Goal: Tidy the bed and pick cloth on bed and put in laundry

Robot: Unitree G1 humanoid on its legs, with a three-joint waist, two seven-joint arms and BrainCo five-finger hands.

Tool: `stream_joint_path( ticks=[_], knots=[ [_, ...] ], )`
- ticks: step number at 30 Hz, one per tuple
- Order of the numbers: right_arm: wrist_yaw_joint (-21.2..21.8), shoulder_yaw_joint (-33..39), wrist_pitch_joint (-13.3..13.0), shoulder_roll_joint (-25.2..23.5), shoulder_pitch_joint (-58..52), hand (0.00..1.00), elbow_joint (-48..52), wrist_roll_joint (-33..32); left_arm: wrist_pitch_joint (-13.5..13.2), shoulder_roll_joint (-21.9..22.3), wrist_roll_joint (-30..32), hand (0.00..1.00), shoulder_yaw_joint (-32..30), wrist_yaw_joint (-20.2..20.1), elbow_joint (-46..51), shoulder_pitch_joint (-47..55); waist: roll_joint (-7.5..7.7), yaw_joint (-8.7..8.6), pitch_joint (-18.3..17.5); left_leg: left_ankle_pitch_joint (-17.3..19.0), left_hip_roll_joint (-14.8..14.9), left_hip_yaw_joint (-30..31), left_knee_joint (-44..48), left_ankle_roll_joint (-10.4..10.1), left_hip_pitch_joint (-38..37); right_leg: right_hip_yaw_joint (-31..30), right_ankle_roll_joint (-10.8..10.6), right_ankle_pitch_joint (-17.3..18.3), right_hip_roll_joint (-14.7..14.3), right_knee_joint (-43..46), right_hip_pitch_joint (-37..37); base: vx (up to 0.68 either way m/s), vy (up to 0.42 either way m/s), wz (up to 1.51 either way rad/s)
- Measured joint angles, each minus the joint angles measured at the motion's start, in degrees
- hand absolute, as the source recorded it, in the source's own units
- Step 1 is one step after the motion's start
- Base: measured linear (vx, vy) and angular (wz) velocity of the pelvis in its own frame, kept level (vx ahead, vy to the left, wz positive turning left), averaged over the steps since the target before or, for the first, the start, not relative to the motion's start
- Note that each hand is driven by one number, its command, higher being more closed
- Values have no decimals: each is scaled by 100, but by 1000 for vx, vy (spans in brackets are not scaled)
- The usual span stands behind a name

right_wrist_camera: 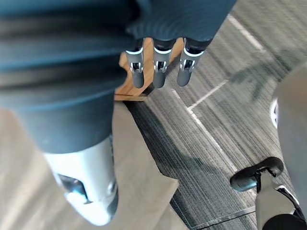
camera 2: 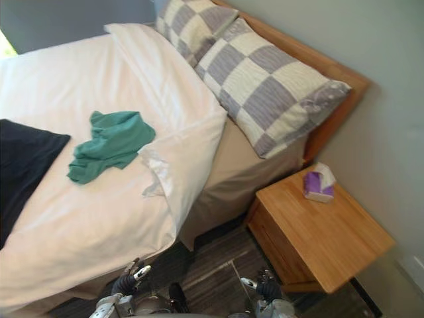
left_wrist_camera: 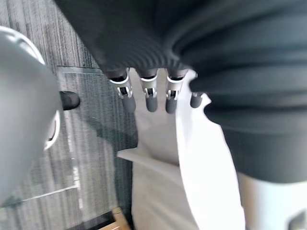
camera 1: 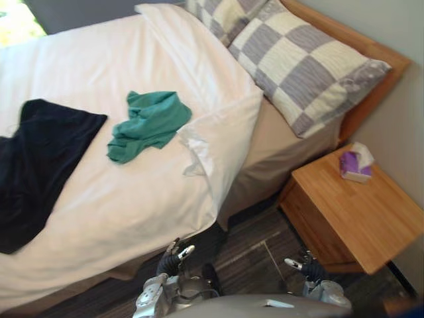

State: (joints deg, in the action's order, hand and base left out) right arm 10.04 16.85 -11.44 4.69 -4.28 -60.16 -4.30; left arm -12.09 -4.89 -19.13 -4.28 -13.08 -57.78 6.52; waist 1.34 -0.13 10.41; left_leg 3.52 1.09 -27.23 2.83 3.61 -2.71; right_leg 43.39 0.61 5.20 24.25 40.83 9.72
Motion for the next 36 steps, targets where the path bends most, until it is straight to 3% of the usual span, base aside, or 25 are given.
stream_joint_path(
  ticks=[1, 2, 3, 4, 6, 8, 9, 10, 11, 12, 14, 16, 20, 23, 27, 29, 30, 32, 36],
  knots=[
    [4, -4, 0, -13, -25, 0, 5, -27, 55, -12, 30, 0, 2, -3, -6, 48, -9, -56, -1, 9, -6, 146, -60, 14, -109, -393, 61, -373, 25, 358, -181, 115, -15, 64],
    [10, -6, -2, -38, -77, 0, 1, -88, 73, -13, 29, 0, 26, -6, -25, 48, -53, -84, 20, -7, 33, 328, -122, 37, -192, -747, -100, -336, 2, 664, -344, 182, -85, 81],
    [49, 5, -4, -132, -154, 0, 6, -132, 95, -13, 28, 0, 21, -3, -43, 41, -78, -154, 17, -11, 55, 538, -169, 66, -233, -1137, -420, 272, -122, 811, -548, 229, -122, 109],
    [71, -14, -29, -163, -226, 0, 46, -179, 147, -63, 15, 0, 9, -12, -74, 40, -6, -186, 33, -33, 60, 814, -167, 91, -230, -1434, -536, 778, -284, 672, -777, 260, -151, 117],
    [79, -57, -36, -173, -323, 0, 65, -186, 183, -96, 19, 0, -4, -30, -179, -28, 18, -222, 52, -48, 103, 1272, -168, 37, -238, -1718, -514, 1056, -578, 78, -996, 189, -122, 130],
    [74, -154, -81, -186, -469, 0, 63, -345, 183, -90, 22, 0, -14, -34, -197, -22, 2, -256, 47, -95, 164, 1888, -212, -126, -184, -2518, -626, 1027, -1120, -1242, -1105, 157, -162, 151],
    [72, -177, -83, -185, -484, 0, 60, -358, 176, -102, 27, 0, -15, -38, -195, -20, 22, -248, 41, -124, 143, 2024, -253, -185, -179, -2754, -678, 937, -1236, -1652, -1093, 147, -257, 139],
    [63, -215, -93, -225, -498, 0, 54, -402, 159, -201, 55, 0, -15, -75, -186, -11, 197, -236, 4, -162, -7, 2227, -368, -322, -153, -3215, -639, 495, -1284, -2432, -1077, 162, -299, 123],
    [44, -268, -112, -256, -432, 0, -82, -459, 165, -242, 63, 0, -62, -63, -219, -64, 272, -234, 43, -255, -66, 2313, -533, -429, -268, -3188, -489, 404, -1233, -2551, -1004, 185, -279, 100],
    [42, -269, -125, -213, -414, 0, -95, -472, 132, -192, 65, 0, -64, -74, -171, -27, 193, -188, 1, -307, -3, 2242, -639, -501, -315, -3132, -487, 409, -1269, -2637, -1005, 182, -210, 58],
    [-22, -326, -145, -13, -235, 0, -67, -626, 37, 2, 68, 0, -132, -80, -173, 100, -133, -201, -7, -476, 268, 2140, -871, -668, -379, -2993, -411, 422, -1531, -2936, -816, 171, -163, 18],
    [-96, -425, -146, -16, -223, 0, -59, -797, 20, -8, 77, 0, -127, -98, -184, 142, -172, -201, -33, -420, 405, 2132, -868, -759, -473, -2939, -376, 369, -1697, -3150, -598, 195, -145, 0],
    [-418, -411, -167, -179, -234, 0, -99, -1305, 6, -41, 148, 0, -113, -203, -194, 127, -58, -221, -147, -335, 538, 1972, -847, -880, -547, -2884, -368, 359, -1863, -3450, -392, 172, -85, -2],
    [-897, -47, -450, -228, -217, 0, -12, -1921, 35, -97, 172, 0, -127, -190, -179, 107, 36, -215, -179, -316, 531, 1721, -842, -908, -572, -3015, -390, 248, -1887, -3652, -344, 130, 3, -20],
    [-1940, 852, -616, -14, -216, 0, 836, -2111, 63, -120, 182, 0, -200, -198, -176, 129, 34, -239, -201, -316, 452, 1512, -842, -908, -627, -3136, -475, 179, -1792, -3756, -291, 42, 20, -15],
    [-2730, 1496, -576, 204, -198, 0, 1638, -2034, 63, -176, 182, 0, -418, -204, -109, 183, 64, -260, -218, -317, 421, 1520, -842, -908, -613, -3131, -485, 154, -1747, -3778, -296, 1, 14, 2],
    [-2911, 1644, -566, 274, -186, 0, 1852, -1961, 63, -200, 182, 0, -476, -207, -61, 229, 82, -268, -230, -317, 415, 1520, -842, -908, -608, -3131, -485, 154, -1740, -3778, -301, -32, 26, 4],
    [-3483, 2196, -350, 593, -32, 0, 2751, -1618, 51, -310, 180, 0, -619, -230, 83, 460, 133, -341, -274, -318, 405, 1528, -845, -906, -543, -3126, -485, 154, -1732, -3779, -327, -66, 8, 6],
    [-3713, 2546, -105, 944, 80, 0, 4104, -1157, 51, -324, 182, 0, -739, -288, 83, 753, 112, -370, -415, -359, 402, 1539, -873, -844, -403, -3107, -432, 118, -1742, -3777, -477, -98, 8, 6]
  ],
)
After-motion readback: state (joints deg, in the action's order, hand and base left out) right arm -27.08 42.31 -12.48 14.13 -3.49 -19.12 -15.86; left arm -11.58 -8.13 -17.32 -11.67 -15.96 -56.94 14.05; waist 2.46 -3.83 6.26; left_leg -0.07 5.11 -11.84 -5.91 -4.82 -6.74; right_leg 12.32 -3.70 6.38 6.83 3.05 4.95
